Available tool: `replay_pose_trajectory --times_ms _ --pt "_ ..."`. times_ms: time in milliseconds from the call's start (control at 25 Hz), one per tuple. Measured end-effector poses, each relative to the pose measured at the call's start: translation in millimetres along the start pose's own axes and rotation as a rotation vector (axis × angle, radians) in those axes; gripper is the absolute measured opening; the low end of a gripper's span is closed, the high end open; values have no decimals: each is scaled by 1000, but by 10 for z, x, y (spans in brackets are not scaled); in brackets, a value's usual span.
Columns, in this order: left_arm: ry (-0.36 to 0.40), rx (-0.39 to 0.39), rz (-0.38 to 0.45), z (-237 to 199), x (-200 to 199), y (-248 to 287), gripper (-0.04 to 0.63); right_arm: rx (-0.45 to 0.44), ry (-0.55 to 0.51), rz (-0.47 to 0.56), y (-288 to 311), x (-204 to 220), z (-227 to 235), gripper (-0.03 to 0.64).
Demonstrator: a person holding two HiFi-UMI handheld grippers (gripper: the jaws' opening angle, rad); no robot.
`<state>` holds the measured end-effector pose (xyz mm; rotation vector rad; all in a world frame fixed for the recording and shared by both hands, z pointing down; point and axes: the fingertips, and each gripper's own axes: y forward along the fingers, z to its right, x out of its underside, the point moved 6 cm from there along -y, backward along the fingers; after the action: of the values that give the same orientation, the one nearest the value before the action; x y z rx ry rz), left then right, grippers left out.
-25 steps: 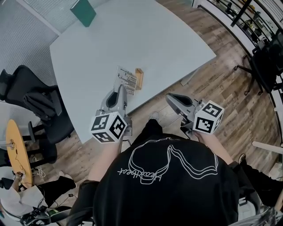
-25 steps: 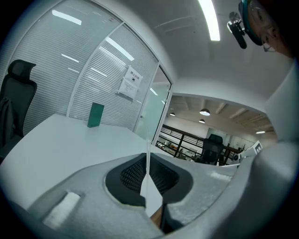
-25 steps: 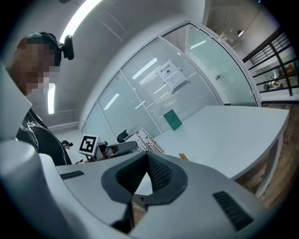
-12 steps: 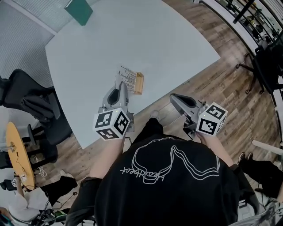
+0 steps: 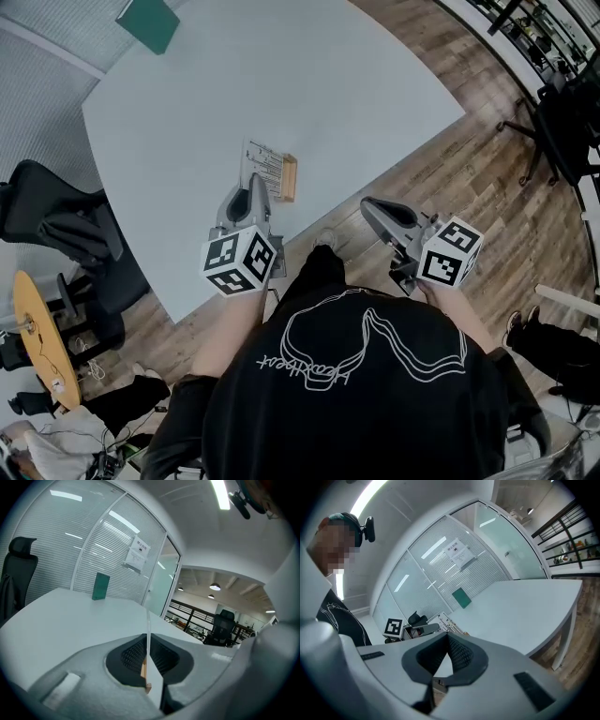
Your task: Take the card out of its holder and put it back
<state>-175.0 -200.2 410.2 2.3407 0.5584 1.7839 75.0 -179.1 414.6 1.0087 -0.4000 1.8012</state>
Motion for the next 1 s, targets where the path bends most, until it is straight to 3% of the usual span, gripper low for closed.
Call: replay_pose_trajectory --times_ms 1000 --pt "40 -30 -63 23 258 122 26 28 23 9 -155 108 -5 9"
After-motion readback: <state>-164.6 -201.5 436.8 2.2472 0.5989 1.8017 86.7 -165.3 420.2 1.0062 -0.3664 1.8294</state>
